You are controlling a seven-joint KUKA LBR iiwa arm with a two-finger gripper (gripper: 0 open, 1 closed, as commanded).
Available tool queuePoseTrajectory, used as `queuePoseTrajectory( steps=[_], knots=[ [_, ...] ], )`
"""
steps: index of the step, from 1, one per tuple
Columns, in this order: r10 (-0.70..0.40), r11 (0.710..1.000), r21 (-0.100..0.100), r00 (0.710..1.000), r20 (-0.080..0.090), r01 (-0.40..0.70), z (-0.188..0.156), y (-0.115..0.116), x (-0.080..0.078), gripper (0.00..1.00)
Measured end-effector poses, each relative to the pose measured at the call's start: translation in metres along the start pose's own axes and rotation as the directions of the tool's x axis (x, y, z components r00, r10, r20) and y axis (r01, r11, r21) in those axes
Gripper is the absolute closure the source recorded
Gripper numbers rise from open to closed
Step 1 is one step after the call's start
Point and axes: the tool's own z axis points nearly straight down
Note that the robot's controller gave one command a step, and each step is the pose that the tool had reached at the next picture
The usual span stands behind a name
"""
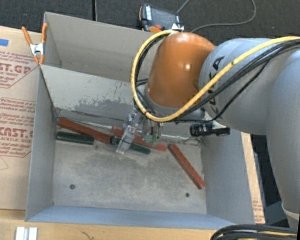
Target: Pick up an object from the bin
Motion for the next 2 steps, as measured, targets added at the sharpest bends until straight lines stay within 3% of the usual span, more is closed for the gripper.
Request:
queuePoseTrajectory(
  steps=[1, 2],
  knots=[
    [-0.441, 0.898, 0.003, 0.898, 0.0, 0.441, -0.071, -0.034, -0.019, 1.0],
    [-0.549, 0.836, -0.001, 0.836, -0.012, 0.549, -0.019, -0.075, 0.014, 1.0]
  ],
)
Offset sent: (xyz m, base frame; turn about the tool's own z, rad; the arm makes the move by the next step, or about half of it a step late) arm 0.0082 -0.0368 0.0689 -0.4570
